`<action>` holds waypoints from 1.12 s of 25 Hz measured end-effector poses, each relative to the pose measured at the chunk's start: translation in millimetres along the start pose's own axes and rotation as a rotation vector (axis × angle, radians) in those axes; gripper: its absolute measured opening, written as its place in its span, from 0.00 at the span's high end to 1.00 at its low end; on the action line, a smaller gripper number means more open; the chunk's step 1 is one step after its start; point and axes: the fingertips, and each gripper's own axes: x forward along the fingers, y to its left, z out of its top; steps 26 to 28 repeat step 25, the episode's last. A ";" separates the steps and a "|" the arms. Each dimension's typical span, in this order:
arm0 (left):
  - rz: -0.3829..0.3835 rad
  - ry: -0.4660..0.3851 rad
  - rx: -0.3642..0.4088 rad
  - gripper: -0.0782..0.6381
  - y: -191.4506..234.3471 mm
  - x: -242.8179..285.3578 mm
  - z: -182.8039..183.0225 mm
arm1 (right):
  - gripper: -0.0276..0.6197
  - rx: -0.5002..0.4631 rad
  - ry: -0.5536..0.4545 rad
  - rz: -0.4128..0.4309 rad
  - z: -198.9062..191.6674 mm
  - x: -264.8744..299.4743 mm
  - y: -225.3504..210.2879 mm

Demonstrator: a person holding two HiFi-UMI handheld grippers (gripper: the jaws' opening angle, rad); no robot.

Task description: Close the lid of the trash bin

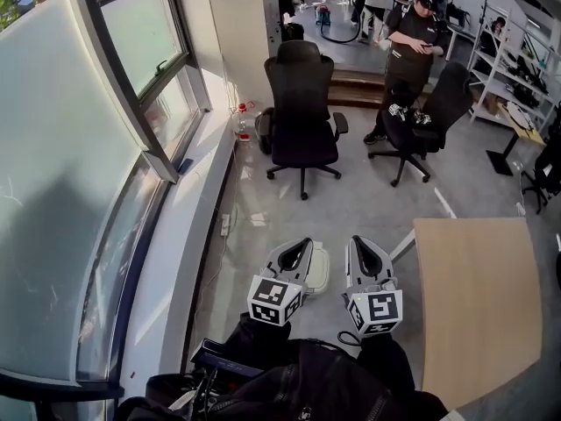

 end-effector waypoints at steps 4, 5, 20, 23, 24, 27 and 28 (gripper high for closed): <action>0.005 -0.006 0.001 0.89 3.7 -0.7 2.3 | 0.95 -0.004 -0.005 0.005 0.9 2.2 3.4; 0.005 -0.007 0.001 0.89 4.2 -0.8 2.0 | 0.95 -0.002 -0.004 0.005 0.2 2.4 3.7; 0.028 0.008 -0.005 0.89 14.6 6.8 -4.4 | 0.95 0.018 0.010 0.028 -11.4 11.8 0.7; 0.029 0.007 -0.006 0.89 14.6 9.1 -3.4 | 0.95 0.023 0.008 0.037 -10.2 13.6 0.7; 0.030 0.007 -0.007 0.89 15.0 9.8 -3.0 | 0.95 0.024 0.007 0.039 -9.5 14.5 1.0; 0.031 0.007 -0.007 0.89 15.4 10.4 -2.5 | 0.95 0.023 0.007 0.042 -8.8 15.4 1.3; 0.031 0.007 -0.007 0.89 15.4 10.4 -2.5 | 0.95 0.023 0.007 0.042 -8.8 15.4 1.3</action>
